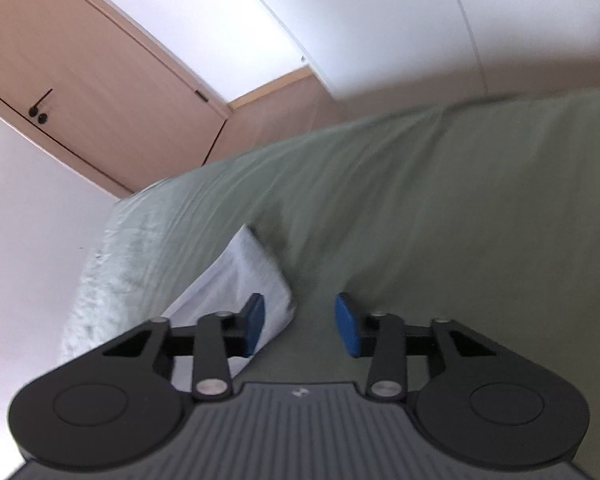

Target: Fold clothes

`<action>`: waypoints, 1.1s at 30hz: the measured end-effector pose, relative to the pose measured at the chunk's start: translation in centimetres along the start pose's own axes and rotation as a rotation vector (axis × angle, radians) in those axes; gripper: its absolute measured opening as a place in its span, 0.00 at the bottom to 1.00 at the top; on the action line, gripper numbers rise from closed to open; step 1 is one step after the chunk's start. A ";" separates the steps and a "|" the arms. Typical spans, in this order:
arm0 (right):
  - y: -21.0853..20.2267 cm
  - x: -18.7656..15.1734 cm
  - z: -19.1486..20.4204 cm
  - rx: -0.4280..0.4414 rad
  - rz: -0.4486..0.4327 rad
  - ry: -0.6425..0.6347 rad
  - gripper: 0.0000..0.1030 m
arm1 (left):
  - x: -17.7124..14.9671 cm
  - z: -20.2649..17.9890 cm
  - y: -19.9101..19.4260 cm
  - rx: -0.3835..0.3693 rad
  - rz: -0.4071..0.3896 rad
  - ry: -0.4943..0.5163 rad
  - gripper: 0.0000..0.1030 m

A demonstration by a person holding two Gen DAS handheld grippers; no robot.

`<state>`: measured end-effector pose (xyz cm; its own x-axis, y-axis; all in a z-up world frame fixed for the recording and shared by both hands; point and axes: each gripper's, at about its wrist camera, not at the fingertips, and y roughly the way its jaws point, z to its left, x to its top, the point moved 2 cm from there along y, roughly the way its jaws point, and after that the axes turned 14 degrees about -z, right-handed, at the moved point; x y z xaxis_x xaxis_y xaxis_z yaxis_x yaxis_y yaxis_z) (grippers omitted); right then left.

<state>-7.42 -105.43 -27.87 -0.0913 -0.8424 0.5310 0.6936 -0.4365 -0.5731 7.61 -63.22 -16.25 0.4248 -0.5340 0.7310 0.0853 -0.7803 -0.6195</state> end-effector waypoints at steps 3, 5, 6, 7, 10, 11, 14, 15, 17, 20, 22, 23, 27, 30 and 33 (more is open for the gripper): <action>0.3 -0.5 0.9 -0.018 0.008 -0.011 0.05 | 0.1 0.1 -0.3 0.008 -0.006 -0.001 0.41; 0.2 -0.5 1.4 -0.057 -0.008 -0.030 0.04 | 0.2 0.1 -0.6 0.009 -0.012 -0.003 0.41; -0.1 -0.4 1.5 -0.076 -0.017 -0.037 0.04 | 0.2 0.2 -0.6 0.009 -0.014 -0.004 0.41; -0.5 -0.3 1.6 -0.090 -0.024 -0.043 0.04 | 0.2 0.2 -0.6 0.009 -0.014 -0.005 0.41; -0.4 -0.5 1.4 -0.138 0.003 -0.071 0.05 | 0.2 0.3 -0.5 0.007 -0.013 -0.006 0.41; -0.2 -0.5 1.3 -0.144 0.006 -0.072 0.06 | 0.1 0.3 -0.6 0.003 -0.013 -0.006 0.41; -0.6 -0.1 1.0 -0.175 -0.050 -0.036 0.28 | 0.0 0.3 -0.9 -0.004 -0.017 -0.002 0.41; -1.3 0.3 1.1 -0.210 -0.095 -0.050 0.28 | 0.0 0.4 -1.0 -0.001 -0.018 -0.004 0.41; -2.3 0.4 2.1 -0.239 -0.143 -0.140 0.28 | -0.2 0.9 -1.1 0.011 -0.018 -0.021 0.41; -2.7 -1.6 6.0 -0.079 -0.072 -0.260 0.25 | -0.5 1.3 -0.9 0.013 -0.017 -0.038 0.41; -2.5 -4.6 9.9 0.055 0.022 -0.331 0.20 | -0.7 1.4 -1.0 0.011 -0.016 -0.044 0.41; -2.4 -5.8 11.5 0.100 0.054 -0.360 0.20 | -0.8 1.5 -1.2 0.009 -0.015 -0.046 0.41; -0.4 -10.7 18.5 0.242 0.157 -0.429 0.20 | -1.5 1.8 -2.0 0.014 -0.011 -0.051 0.41; 1.4 -12.9 21.3 0.263 0.197 -0.454 0.20 | -1.8 2.4 -2.5 0.027 -0.012 -0.067 0.41; 2.5 -14.6 21.5 0.229 0.228 -0.475 0.20 | -2.0 2.8 -3.2 0.026 -0.021 -0.078 0.41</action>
<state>11.07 -87.46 -23.61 0.3732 -0.6500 0.6620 0.8002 -0.1356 -0.5842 9.00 -58.74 -16.53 0.4913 -0.4899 0.7202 0.1181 -0.7817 -0.6124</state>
